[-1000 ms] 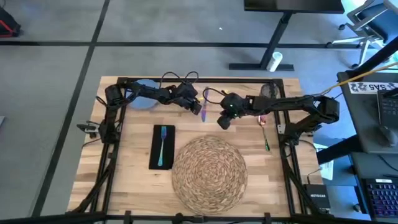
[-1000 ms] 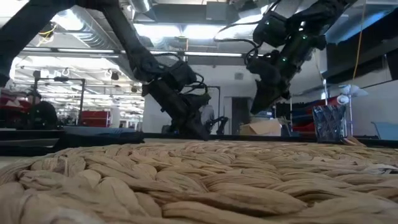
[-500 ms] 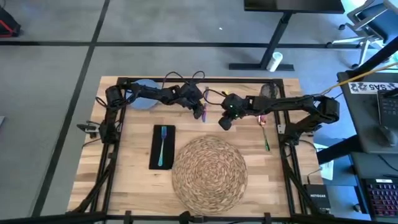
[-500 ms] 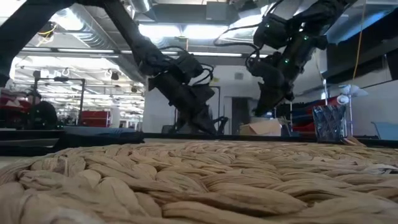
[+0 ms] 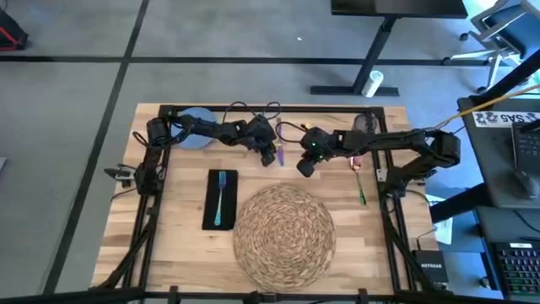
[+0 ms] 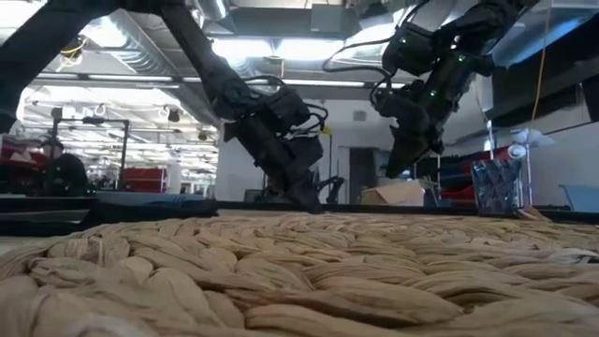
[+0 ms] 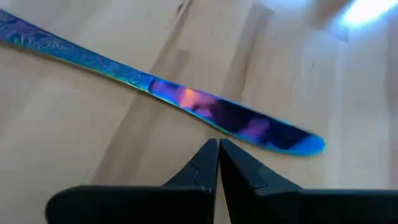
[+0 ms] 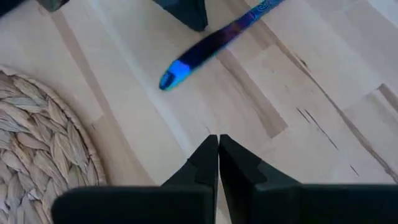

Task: Set table place
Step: Put the blue table knife on top of the brown placemat

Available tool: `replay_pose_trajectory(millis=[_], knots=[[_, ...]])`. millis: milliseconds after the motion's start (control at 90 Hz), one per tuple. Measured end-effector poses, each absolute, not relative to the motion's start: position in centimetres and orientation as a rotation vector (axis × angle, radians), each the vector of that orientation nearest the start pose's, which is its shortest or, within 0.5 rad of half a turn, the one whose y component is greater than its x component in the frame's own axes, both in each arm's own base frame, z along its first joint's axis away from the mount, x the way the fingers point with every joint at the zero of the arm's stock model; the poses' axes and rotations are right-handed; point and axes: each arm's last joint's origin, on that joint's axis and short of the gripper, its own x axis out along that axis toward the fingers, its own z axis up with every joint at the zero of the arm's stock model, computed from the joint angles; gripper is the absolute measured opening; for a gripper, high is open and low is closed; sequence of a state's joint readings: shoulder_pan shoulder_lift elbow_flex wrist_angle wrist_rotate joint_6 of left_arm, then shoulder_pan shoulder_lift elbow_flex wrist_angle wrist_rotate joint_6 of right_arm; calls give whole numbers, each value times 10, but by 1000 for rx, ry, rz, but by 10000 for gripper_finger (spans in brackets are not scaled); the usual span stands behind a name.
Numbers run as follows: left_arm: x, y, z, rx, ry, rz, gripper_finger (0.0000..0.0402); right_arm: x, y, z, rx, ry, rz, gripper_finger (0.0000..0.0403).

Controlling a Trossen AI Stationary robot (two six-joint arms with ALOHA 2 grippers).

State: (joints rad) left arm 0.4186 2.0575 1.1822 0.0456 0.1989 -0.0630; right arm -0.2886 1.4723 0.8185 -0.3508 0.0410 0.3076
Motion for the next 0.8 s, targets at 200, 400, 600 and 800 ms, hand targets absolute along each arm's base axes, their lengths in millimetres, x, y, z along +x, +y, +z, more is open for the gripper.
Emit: replay_pose_trajectory(millis=[200, 400, 600, 800], knots=[[380, 163, 120, -358, 780, 250, 0, 265, -80, 183, 404, 950, -454, 0], [385, 165, 136, -376, 721, 256, 0, 265, -80, 183, 405, 951, -454, 0], [395, 154, 143, -373, 701, 194, 0, 263, -79, 184, 411, 962, -448, 0], [398, 143, 142, -328, 716, 231, 0, 261, -79, 190, 408, 939, -447, 0]])
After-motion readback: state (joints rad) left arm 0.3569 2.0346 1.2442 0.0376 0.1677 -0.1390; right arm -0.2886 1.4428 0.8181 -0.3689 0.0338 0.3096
